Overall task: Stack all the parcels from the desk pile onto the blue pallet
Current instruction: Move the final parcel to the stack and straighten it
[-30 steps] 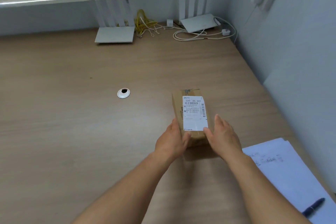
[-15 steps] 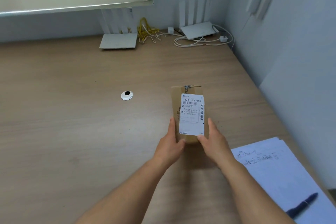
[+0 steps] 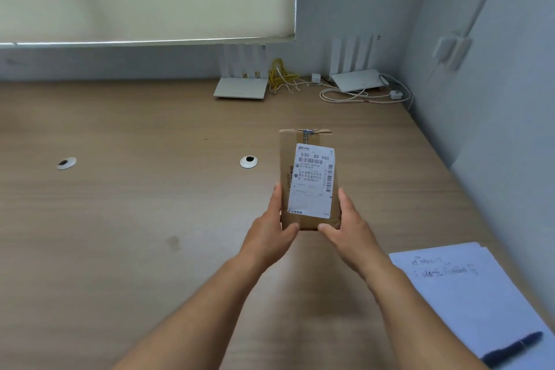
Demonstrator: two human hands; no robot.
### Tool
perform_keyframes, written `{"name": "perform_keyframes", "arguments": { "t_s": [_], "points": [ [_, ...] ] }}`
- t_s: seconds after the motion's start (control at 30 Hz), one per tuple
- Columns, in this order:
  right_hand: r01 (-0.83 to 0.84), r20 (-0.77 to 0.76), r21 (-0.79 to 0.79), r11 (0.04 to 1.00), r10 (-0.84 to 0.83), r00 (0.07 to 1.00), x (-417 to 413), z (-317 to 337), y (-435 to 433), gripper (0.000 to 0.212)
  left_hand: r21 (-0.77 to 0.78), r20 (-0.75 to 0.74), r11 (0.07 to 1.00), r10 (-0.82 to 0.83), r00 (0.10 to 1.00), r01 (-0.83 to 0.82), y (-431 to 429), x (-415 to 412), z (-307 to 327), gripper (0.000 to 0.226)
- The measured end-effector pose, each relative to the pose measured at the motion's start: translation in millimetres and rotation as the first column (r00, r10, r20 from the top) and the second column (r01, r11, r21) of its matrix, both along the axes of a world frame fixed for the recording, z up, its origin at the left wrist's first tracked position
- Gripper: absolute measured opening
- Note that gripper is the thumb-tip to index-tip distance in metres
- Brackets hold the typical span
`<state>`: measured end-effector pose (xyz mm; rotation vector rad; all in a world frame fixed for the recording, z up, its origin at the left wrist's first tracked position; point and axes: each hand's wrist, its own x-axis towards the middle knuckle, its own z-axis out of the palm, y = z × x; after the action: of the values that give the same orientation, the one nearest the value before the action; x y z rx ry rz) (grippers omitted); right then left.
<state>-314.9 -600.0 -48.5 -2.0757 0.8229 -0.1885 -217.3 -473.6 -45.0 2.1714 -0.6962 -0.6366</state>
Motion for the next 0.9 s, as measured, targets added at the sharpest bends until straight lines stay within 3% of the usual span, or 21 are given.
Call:
{"name": "perform_keyframes", "arguments": {
  "t_s": [0.37,0.9],
  "points": [
    [-0.113,0.068,-0.118,0.987,0.121,0.990,15.7,24.9,89.0,0.088,-0.124,0.094,0.991,0.054,0.994,-0.042,102.7,13.7,20.0,0.090],
    [-0.299,0.142,-0.232,0.926,0.336,0.931,82.7,38.9,320.9,0.087,-0.185,0.157,0.960,0.239,0.958,-0.209,351.0,57.4,36.0,0.091]
  ]
}}
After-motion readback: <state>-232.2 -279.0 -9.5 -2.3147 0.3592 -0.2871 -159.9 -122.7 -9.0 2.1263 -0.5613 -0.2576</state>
